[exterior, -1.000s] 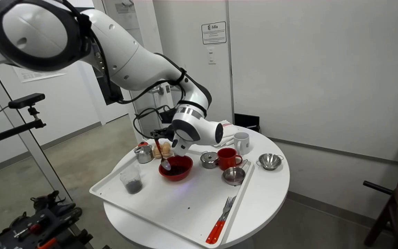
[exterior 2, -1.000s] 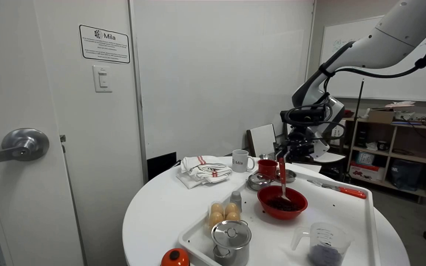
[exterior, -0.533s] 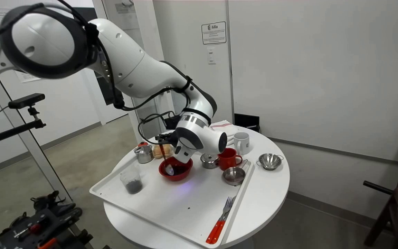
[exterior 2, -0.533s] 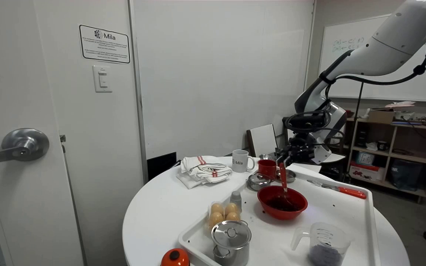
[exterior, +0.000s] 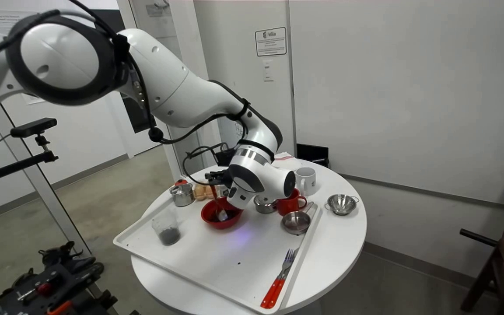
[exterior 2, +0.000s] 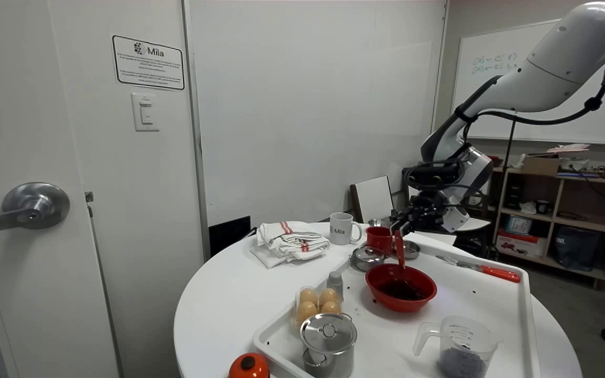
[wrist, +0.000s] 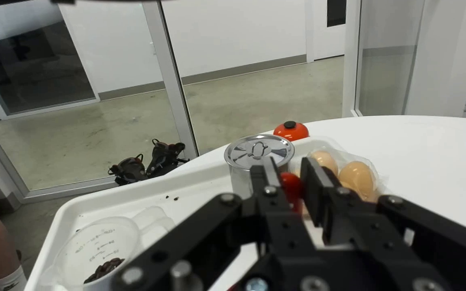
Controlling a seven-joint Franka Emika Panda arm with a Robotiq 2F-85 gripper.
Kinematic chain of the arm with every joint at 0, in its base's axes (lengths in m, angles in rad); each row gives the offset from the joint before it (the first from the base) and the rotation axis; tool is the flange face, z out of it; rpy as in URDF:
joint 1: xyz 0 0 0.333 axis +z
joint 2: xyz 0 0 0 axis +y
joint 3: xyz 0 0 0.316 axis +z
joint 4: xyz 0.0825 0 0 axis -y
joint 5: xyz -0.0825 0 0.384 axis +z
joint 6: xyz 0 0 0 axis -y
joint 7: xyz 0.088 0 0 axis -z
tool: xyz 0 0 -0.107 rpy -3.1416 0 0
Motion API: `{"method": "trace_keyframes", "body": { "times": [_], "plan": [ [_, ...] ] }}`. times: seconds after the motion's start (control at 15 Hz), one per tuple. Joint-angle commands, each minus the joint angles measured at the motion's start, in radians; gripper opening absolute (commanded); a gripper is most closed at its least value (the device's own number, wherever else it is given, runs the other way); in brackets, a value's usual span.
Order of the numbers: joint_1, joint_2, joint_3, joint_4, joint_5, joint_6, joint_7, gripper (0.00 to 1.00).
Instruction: Use the spoon to stir the contents in the orange bowl
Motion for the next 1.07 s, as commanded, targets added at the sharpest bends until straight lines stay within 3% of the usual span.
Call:
{"method": "trace_keyframes", "body": {
  "times": [0.0,0.6,1.0],
  "plan": [
    [0.016,0.029,-0.006,0.091,-0.004,0.01,0.032,0.05],
    [0.054,0.07,0.029,0.256,-0.08,-0.029,0.069,0.05],
    [0.003,0.114,0.074,0.254,-0.052,-0.168,0.073,0.05]
  ]
}}
